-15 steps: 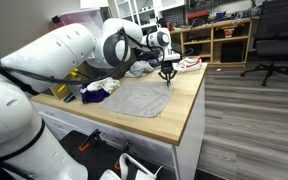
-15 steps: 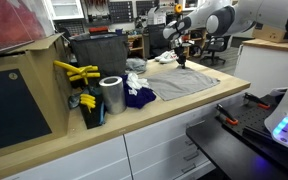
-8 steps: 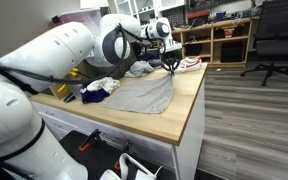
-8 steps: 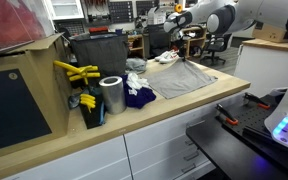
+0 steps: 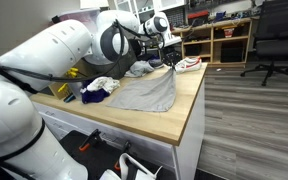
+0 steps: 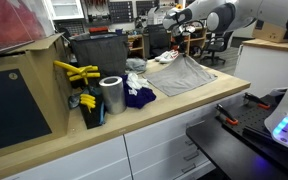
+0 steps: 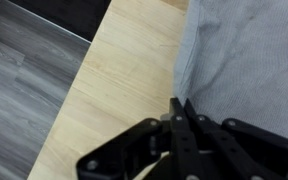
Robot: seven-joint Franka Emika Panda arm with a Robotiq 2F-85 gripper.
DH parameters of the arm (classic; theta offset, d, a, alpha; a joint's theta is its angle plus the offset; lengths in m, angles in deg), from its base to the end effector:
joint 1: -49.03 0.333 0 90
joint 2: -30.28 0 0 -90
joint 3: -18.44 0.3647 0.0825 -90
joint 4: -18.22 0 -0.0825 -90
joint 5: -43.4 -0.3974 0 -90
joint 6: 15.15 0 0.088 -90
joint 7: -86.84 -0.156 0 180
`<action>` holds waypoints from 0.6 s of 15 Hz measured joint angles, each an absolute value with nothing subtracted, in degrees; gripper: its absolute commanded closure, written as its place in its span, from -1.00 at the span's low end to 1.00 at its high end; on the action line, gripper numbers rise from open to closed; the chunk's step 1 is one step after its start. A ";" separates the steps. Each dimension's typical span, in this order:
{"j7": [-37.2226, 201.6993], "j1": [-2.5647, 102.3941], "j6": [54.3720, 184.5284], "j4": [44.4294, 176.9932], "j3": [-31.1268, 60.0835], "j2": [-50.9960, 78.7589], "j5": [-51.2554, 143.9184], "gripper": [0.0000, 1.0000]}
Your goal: Fold the grey towel
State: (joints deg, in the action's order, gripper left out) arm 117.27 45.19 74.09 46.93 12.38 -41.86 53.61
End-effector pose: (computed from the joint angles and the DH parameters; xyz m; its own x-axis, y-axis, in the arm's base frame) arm 0.8256 -0.1232 0.2093 0.8706 0.3831 -0.3087 0.4387 -0.8886 0.1343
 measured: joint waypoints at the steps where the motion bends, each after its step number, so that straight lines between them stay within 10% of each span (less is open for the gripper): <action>1: 116.81 45.40 73.50 46.95 12.38 -41.86 53.66 0.98; 9: 115.51 48.01 66.86 47.23 12.36 -41.86 53.69 0.98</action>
